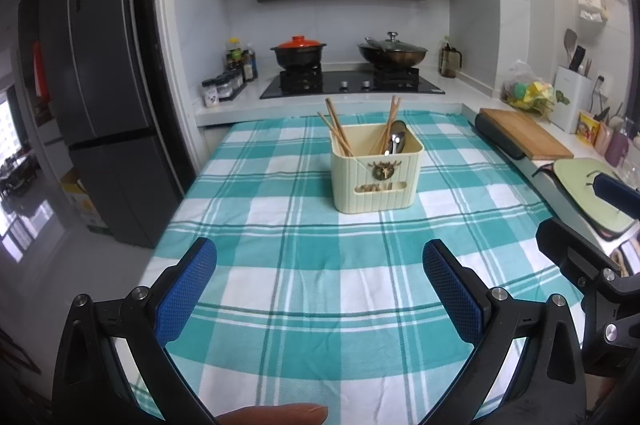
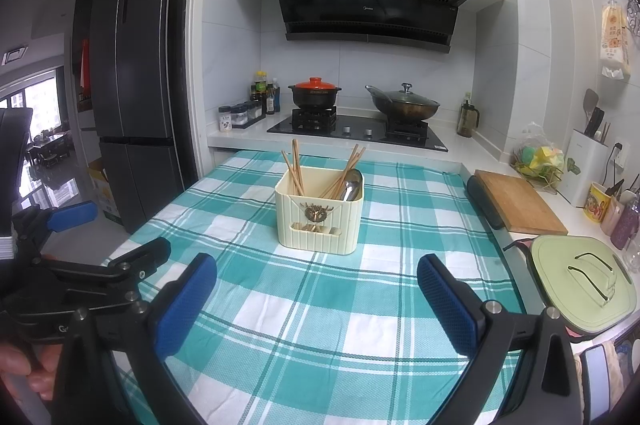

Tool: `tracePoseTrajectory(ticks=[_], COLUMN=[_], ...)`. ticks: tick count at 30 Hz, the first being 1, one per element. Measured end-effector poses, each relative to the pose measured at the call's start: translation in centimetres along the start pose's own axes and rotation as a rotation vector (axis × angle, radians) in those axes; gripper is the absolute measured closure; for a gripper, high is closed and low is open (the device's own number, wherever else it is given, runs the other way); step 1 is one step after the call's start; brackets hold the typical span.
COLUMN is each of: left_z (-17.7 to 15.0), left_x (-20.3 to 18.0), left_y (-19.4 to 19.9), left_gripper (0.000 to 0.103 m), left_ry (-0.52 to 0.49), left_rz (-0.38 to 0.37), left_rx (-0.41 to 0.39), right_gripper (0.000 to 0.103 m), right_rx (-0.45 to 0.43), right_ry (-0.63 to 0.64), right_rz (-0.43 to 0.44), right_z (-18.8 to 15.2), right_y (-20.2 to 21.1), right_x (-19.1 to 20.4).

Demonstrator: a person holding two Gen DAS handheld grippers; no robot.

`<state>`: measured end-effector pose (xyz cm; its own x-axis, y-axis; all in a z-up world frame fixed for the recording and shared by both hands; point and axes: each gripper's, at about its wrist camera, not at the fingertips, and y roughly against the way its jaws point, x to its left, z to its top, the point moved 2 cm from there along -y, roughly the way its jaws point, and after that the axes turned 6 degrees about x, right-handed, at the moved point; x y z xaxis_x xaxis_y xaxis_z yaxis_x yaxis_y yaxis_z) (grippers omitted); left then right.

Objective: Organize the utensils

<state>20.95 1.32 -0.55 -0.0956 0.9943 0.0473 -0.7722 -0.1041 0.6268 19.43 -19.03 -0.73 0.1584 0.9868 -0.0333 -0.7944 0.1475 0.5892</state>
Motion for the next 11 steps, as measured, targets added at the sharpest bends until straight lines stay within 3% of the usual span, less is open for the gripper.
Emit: tracePoseTrajectory(ticks=[11], left_z=[-0.16], left_x=[0.54], left_y=[-0.61], left_gripper=[0.000], left_ry=[0.007], left_rz=[-0.004], left_rx=[-0.003], right_gripper=[0.001], right_rx=[0.014], right_ry=[-0.003], right_rz=[0.001], right_z=[-0.40], right_y=[-0.55], right_x=[-0.41])
